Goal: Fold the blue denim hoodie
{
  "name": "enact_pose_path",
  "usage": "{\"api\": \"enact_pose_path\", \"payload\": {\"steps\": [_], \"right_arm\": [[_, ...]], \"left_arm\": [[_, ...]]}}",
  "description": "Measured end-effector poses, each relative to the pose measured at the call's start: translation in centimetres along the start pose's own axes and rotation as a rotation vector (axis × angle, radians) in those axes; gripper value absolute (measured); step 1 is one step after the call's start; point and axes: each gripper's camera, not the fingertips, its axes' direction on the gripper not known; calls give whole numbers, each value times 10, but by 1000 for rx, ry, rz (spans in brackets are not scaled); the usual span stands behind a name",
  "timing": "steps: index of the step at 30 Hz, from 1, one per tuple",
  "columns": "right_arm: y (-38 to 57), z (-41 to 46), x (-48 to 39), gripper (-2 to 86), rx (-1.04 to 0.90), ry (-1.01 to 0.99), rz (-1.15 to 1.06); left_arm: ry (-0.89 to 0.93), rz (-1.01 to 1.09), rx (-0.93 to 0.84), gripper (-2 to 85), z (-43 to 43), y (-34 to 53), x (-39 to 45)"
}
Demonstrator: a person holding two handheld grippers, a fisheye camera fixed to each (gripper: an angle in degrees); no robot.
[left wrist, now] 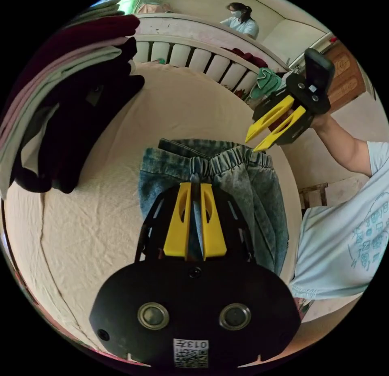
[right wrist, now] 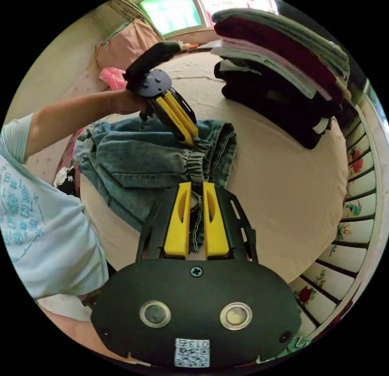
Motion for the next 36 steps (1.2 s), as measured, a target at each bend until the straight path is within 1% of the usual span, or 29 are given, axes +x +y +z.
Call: {"api": "enact_pose_path", "payload": {"steps": [2,4,6,7,8,9,11,13,14,15,16,18,20,22,23,24,25,27,29,30,31,32,33,34,35,36], "right_arm": [[-5,-10,-21,25,73,7,-33],[-13,-5,-45,19,107,-17,-77],[-21,14,-80,10,79,35,-158],[-23,20,-87,9,73,63,-168],[-24,29,-99,7,74,87,-183],[-26,36,-109,5,81,58,-200],[-32,49,-120,4,73,-5,-217],[-38,71,-129,2,7,35,-227],[-39,93,-130,2,-123,106,-209],[-35,103,-129,1,-175,80,-208],[-32,100,-128,0,-136,56,-181],[-22,97,-120,0,-161,-31,-125],[-16,95,-121,0,-185,-46,-108],[-14,94,-124,0,-236,-44,-101],[-14,95,-128,-1,-307,-19,-95],[-15,94,-136,-1,-339,-4,-117],[-16,90,-140,-1,-320,4,-128],[-23,67,-153,-1,-126,-26,-117],[-34,58,-159,0,11,-31,-77],[-40,60,-163,0,81,12,-61],[-43,62,-166,0,108,39,-58],[-48,73,-169,0,128,97,-44],[-52,88,-170,0,88,148,-31],[-54,99,-169,-1,36,184,-21],[-52,123,-167,-1,-93,270,-15],[-45,141,-166,-2,-137,281,-41]], "left_arm": [[-64,-9,16,33,-21,12,6],[-137,-52,58,34,-38,27,10],[-115,-81,102,32,-52,45,18],[-53,-72,116,30,-53,55,26],[0,-48,90,27,-47,62,36],[3,-36,66,24,-43,65,41],[-89,3,-49,10,-17,70,59],[-160,-2,-131,3,0,73,61],[-147,-8,-109,0,-1,77,59],[-135,-24,-99,-1,-2,81,57],[-140,-46,-83,-2,-6,89,53],[-160,-61,-70,-3,-12,101,52],[-168,-71,-59,-4,-18,114,53],[-177,-75,-59,-4,-20,120,57],[-205,-82,-71,-4,-22,123,63],[-227,-82,-72,-4,-24,124,68],[-257,-72,-62,-4,-31,129,78],[-251,-44,5,-4,-45,138,95],[-279,-46,97,-4,-61,147,111],[-273,-47,119,-4,-63,147,114],[-247,-31,146,-4,-64,146,119],[-247,-27,122,-4,-58,141,123],[-256,-24,95,-4,-53,138,124],[-294,-33,14,-4,-39,133,125],[-356,-59,-113,-4,-21,133,122],[-356,-47,-109,-4,-18,136,123]]}}
